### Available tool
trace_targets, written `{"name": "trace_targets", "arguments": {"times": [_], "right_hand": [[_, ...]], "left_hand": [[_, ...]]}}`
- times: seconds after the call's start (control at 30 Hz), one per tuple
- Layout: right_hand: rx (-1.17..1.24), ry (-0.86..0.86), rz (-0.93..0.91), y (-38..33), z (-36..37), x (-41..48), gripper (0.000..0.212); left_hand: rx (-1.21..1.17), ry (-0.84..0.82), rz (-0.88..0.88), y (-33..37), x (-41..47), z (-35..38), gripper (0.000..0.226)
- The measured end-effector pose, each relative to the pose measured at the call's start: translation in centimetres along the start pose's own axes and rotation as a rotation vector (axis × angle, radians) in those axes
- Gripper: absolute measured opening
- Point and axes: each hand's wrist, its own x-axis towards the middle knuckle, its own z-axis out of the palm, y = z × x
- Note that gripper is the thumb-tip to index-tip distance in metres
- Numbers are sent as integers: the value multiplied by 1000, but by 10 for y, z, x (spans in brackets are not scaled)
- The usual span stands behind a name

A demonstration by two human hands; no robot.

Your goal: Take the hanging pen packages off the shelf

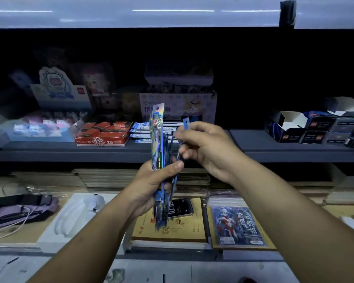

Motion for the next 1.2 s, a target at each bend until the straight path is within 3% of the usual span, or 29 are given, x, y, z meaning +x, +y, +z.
{"name": "trace_targets", "arguments": {"times": [0.07,0.13,0.2,0.3,0.4,0.57,0.63,0.7,0.83,0.93,1.2], "right_hand": [[109,-89,24,0,-3,1,12],[127,-116,36,1,-6,1,7],[-44,-57,-13,4,-7,1,6],[-440,99,-177,7,-15,5,26],[-614,176,-326,6,-23,11,19],[-404,261,-437,-4,-35,12,4],[-336,271,-466,-8,-34,11,10],[-422,313,-564,-6,-32,11,17],[-819,495,-805,6,-37,11,16],[-902,594,-970,11,-38,9,4],[-1052,367,-1084,25,-25,7,5]], "left_hand": [[-33,49,-22,2,-2,2,16],[-51,53,-30,4,-5,0,16],[-21,22,-40,5,-8,0,23],[27,105,-33,5,-7,0,33],[98,169,-8,4,-5,-3,38],[302,294,-31,2,-5,-9,26],[481,332,-20,-2,-3,-12,25],[661,318,-3,-2,-4,-9,26],[805,275,40,-1,-8,0,48],[916,255,61,-5,-8,1,66],[680,190,56,-5,-7,1,62]]}}
